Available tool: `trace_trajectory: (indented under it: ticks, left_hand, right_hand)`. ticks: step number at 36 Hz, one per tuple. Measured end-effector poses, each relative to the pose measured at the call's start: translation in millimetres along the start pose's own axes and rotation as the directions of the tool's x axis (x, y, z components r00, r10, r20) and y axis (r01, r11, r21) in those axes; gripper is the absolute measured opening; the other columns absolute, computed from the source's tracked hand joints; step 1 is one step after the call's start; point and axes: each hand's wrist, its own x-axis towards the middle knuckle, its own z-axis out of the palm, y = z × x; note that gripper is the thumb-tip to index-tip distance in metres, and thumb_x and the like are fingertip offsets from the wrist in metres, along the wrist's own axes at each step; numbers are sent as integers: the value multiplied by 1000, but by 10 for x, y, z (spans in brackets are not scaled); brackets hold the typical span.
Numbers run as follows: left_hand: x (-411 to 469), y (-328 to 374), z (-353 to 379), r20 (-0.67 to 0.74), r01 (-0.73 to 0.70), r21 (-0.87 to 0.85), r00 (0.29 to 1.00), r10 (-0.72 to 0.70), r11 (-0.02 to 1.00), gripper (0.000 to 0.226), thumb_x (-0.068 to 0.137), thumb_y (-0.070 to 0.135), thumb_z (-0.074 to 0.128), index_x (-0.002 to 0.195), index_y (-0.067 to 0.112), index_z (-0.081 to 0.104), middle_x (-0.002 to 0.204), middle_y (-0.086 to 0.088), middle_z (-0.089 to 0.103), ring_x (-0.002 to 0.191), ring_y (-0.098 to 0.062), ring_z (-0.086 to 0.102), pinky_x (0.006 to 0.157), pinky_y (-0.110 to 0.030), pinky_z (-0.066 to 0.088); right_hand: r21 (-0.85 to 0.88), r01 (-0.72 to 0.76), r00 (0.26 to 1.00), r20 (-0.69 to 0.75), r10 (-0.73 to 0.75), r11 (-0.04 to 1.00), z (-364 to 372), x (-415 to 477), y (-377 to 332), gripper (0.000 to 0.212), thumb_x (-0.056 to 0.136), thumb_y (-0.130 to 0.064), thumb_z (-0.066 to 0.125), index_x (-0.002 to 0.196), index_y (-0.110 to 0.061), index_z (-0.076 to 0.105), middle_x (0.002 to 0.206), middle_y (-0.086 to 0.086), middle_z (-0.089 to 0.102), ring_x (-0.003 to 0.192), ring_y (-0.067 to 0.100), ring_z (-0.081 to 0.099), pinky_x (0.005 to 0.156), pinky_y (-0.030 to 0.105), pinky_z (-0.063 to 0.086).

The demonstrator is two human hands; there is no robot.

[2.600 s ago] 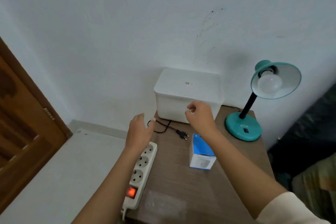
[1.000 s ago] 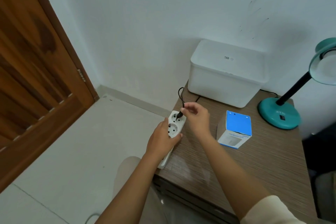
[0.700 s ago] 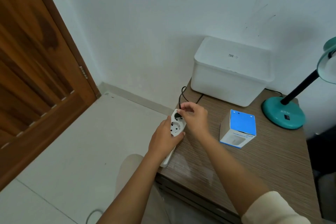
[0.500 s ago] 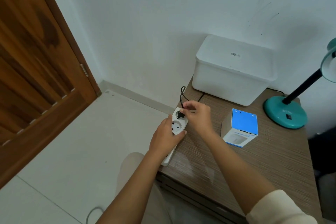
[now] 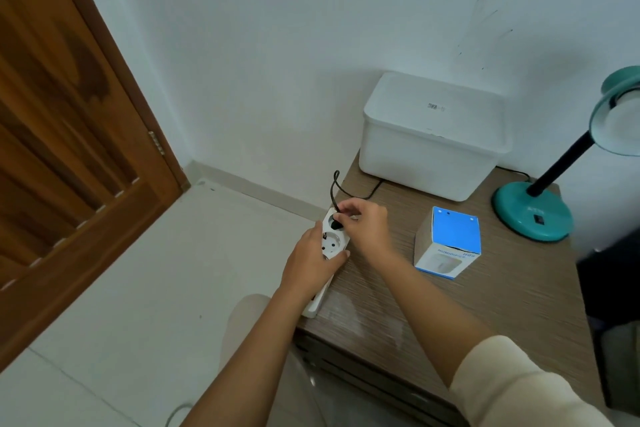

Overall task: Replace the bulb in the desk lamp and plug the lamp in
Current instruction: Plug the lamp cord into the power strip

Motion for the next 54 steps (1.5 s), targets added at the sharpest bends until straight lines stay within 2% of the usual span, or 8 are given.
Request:
trace_trajectory:
  ticks: [10, 18, 30, 34, 39, 44, 50, 54]
  left_hand:
    - [-55, 106, -120, 3, 54, 150, 998, -55, 987, 24, 90, 41, 51, 90, 17, 51, 90, -2, 56, 83, -18, 54, 60, -25, 38]
    - [102, 883, -34, -170, -62, 139, 982, 86, 988, 38, 95, 35, 47, 113, 4, 57, 115, -12, 59, 109, -30, 55, 80, -31, 39]
    - [601, 2341, 1408, 96, -334, 23, 939, 331, 942, 46, 96, 34, 46, 130, 4, 47, 131, -11, 51, 123, -24, 45, 98, -26, 32]
    - [758, 2358, 2104, 188, -303, -18, 935, 301, 953, 32, 96, 29, 47, 114, 4, 56, 114, -10, 57, 109, -25, 54, 77, -20, 34]
    - [963, 2121, 2697, 158, -158, -4, 975, 156, 987, 47, 95, 34, 45, 129, 2, 43, 128, -13, 48, 118, -26, 48, 99, -35, 41]
    - [1108, 1939, 2922, 107, -139, 107, 986, 127, 984, 68, 97, 42, 35, 148, 3, 11, 157, -14, 10, 145, -23, 8, 118, -31, 7]
    - [1129, 1809, 2975, 58, -264, 279, 964, 259, 923, 69, 97, 50, 23, 148, 7, 6, 158, -7, 9, 146, -16, 5, 115, -25, -4]
    - [1152, 1774, 2952, 90, -300, 341, 954, 287, 891, 78, 89, 57, 12, 148, 8, 3, 158, -6, 7, 146, -15, 4, 114, -24, -7]
  right_hand:
    - [-134, 44, 993, 112, -29, 990, -289, -81, -185, 20, 90, -16, 56, 98, -5, 72, 97, 12, 71, 87, 19, 63, 76, 25, 50]
    - [-278, 90, 996, 22, -87, 956, -1271, -95, -45, 25, 89, -21, 53, 90, -3, 71, 89, 15, 71, 86, 28, 65, 77, 37, 51]
    - [-279, -312, 938, -242, 248, 908, -2833, -68, 1283, 23, 88, -21, 54, 94, -3, 69, 98, 16, 70, 94, 29, 64, 84, 37, 52]
    - [-264, -386, 909, -275, 315, 884, -2977, 18, 1729, 27, 91, -19, 52, 103, 2, 63, 102, 18, 64, 98, 30, 61, 85, 36, 48]
    - [-183, -387, 896, -307, 322, 904, -2889, 160, 2092, 31, 95, -26, 48, 116, -4, 53, 117, 11, 54, 106, 22, 52, 88, 30, 43]
    - [21, -344, 870, -370, 327, 939, -2689, 283, 2256, 52, 91, -37, 52, 134, -9, 40, 130, 11, 49, 118, 21, 49, 103, 33, 41]
    - [-28, -459, 798, -452, 398, 888, -2481, 317, 2326, 79, 82, -67, 28, 143, -18, 21, 144, 5, 40, 128, 22, 46, 98, 47, 47]
    - [-85, -458, 810, -450, 376, 885, -2484, 327, 2310, 83, 88, -61, 36, 149, -11, 11, 154, 9, 27, 138, 24, 35, 108, 42, 38]
